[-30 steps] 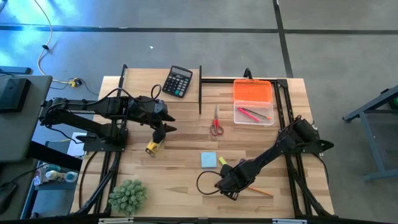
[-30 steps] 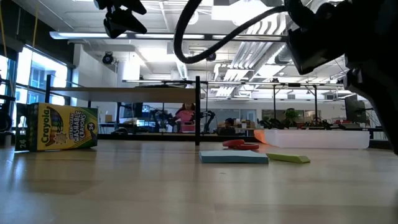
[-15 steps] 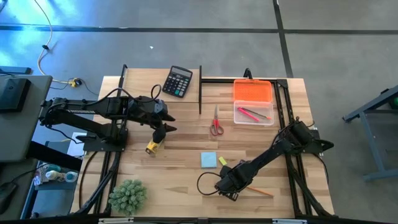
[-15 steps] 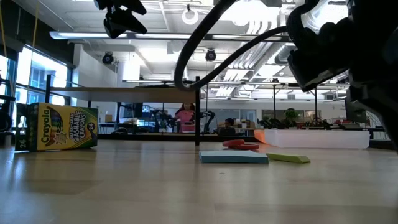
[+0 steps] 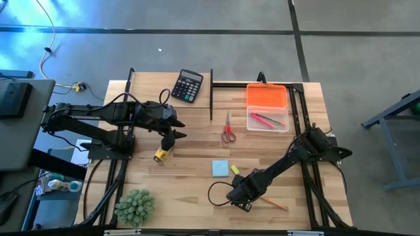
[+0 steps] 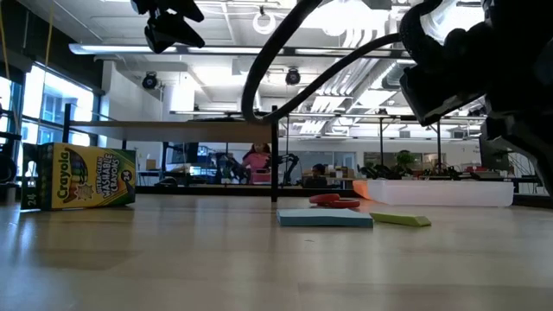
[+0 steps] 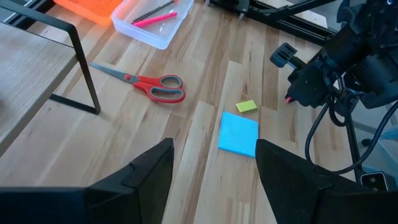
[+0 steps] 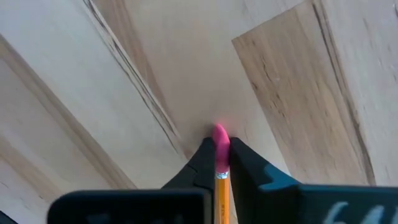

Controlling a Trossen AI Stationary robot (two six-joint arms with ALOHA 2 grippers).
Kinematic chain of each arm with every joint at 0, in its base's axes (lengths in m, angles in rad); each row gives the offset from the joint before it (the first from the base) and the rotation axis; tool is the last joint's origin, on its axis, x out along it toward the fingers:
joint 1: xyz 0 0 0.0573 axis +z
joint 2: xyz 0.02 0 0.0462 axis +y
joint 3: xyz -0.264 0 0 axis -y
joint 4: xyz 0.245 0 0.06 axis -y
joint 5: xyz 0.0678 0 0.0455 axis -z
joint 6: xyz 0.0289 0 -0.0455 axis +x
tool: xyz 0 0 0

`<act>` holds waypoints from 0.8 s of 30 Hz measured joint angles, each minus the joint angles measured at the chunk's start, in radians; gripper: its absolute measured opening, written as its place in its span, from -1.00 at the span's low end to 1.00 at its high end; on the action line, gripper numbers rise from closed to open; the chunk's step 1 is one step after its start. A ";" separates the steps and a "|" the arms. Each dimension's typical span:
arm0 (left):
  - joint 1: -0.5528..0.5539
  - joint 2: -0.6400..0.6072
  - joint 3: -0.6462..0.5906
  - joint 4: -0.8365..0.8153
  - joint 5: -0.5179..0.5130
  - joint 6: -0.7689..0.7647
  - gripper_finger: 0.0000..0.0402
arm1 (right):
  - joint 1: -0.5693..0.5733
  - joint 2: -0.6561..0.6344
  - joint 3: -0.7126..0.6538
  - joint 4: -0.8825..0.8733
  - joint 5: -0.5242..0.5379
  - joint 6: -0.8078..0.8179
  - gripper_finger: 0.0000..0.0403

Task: Pack school essentials
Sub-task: Put the yellow pencil into the orange supply box

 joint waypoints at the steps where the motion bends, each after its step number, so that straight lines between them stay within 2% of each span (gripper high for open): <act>1: 0.000 0.000 0.000 0.000 0.000 0.000 0.06 | 0.000 -0.003 -0.001 0.003 0.000 0.000 -0.95; 7: 0.000 0.000 0.000 0.000 0.000 0.000 0.06 | -0.013 -0.070 -0.003 0.055 0.035 0.006 -0.96; 10: 0.000 0.000 0.000 0.000 0.000 0.000 0.06 | -0.030 -0.114 -0.003 0.073 0.087 0.009 -0.96; 15: 0.000 0.000 0.000 -0.001 0.000 -0.001 0.06 | -0.075 -0.204 -0.002 0.082 0.218 0.001 -0.96; 24: 0.000 0.000 0.000 -0.005 0.000 0.000 0.06 | -0.193 -0.410 -0.001 0.013 0.533 -0.127 -0.96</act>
